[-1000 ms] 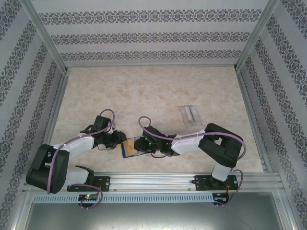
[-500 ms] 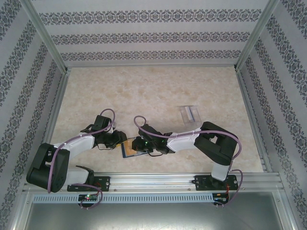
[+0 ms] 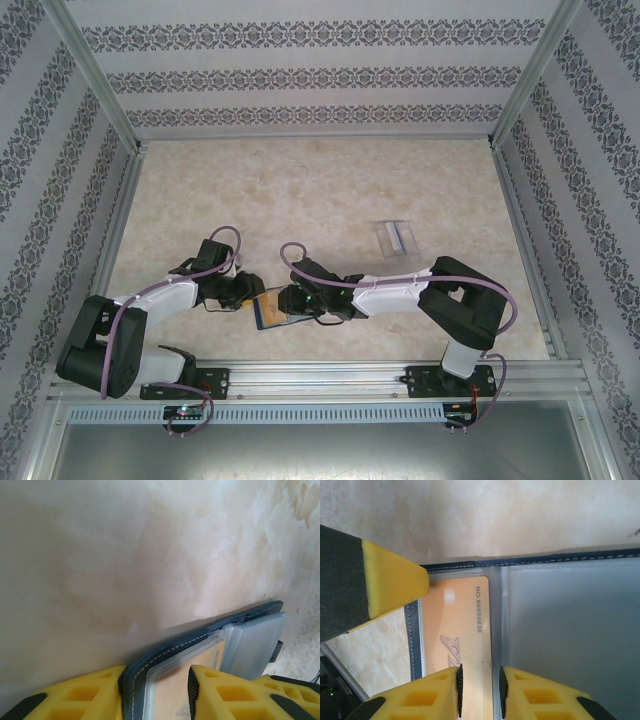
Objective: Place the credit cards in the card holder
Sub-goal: Insert the credit card into the card slot.
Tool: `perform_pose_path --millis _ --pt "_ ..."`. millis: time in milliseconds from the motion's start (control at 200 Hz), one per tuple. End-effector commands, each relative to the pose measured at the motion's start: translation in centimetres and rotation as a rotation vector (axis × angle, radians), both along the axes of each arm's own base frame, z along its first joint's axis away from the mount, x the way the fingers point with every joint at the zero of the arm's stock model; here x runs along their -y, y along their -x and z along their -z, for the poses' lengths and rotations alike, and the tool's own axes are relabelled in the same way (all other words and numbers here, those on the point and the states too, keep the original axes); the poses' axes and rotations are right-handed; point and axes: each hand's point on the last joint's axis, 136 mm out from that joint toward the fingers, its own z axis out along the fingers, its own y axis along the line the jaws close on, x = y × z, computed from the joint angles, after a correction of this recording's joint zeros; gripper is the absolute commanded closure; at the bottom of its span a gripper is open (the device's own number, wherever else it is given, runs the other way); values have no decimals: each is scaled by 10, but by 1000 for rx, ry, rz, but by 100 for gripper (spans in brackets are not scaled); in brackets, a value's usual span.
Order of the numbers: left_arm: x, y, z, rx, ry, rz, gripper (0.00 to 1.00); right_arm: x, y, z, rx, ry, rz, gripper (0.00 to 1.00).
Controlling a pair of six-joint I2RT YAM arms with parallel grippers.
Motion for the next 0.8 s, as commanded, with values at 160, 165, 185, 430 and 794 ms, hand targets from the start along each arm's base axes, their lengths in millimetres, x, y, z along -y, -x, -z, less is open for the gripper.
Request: perform_pose_path --millis 160,165,185,430,794 --pt "6 2 1 11 20 28 61 -13 5 5 15 29 -54 80" --pt "6 2 1 10 20 29 61 -13 5 5 15 29 -55 81" --pt "7 3 0 8 20 33 61 -13 5 4 16 30 -58 82" --pt "8 6 -1 10 38 29 60 -28 9 2 19 14 -111 86" --pt "7 2 -2 21 25 28 60 -11 9 -20 96 62 -113 69"
